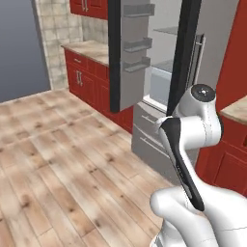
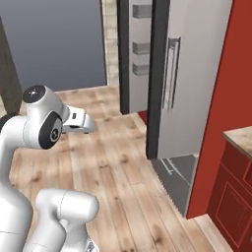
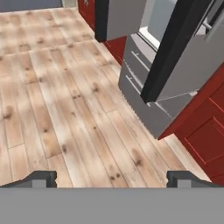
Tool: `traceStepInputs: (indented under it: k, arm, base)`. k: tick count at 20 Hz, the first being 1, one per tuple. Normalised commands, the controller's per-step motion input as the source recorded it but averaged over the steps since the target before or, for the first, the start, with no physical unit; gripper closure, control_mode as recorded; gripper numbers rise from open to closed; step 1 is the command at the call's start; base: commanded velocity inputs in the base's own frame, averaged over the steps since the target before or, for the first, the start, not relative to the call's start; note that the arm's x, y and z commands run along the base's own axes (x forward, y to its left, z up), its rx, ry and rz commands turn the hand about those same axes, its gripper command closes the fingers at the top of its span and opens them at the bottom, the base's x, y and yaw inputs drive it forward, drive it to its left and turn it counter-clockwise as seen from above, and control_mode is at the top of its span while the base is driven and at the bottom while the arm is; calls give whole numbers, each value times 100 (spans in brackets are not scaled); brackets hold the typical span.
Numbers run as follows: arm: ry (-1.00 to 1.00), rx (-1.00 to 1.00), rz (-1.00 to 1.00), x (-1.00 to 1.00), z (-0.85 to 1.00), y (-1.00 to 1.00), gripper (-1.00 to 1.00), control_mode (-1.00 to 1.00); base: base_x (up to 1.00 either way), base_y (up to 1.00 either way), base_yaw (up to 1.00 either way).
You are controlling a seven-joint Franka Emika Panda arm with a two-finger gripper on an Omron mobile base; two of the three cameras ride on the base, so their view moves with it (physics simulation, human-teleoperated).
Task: Take the cheese, fish, and tomato from the fridge and place them on the plate on the dining counter to create an appetizer plate.
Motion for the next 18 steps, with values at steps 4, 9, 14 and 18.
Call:
traceStepInputs:
  k: [4, 9, 14, 18]
  arm:
    - [0, 0, 0, 0, 0, 0, -100, 100]
    - [0, 0, 0, 0, 0, 0, -100, 100]
    - [0, 0, 0, 0, 0, 0, -100, 100]
    - [0, 0, 0, 0, 0, 0, -100, 100]
  base:
    - [67, 47, -47]
    - [66, 53, -48]
    - [52, 73, -49]
    - [41, 80, -49]
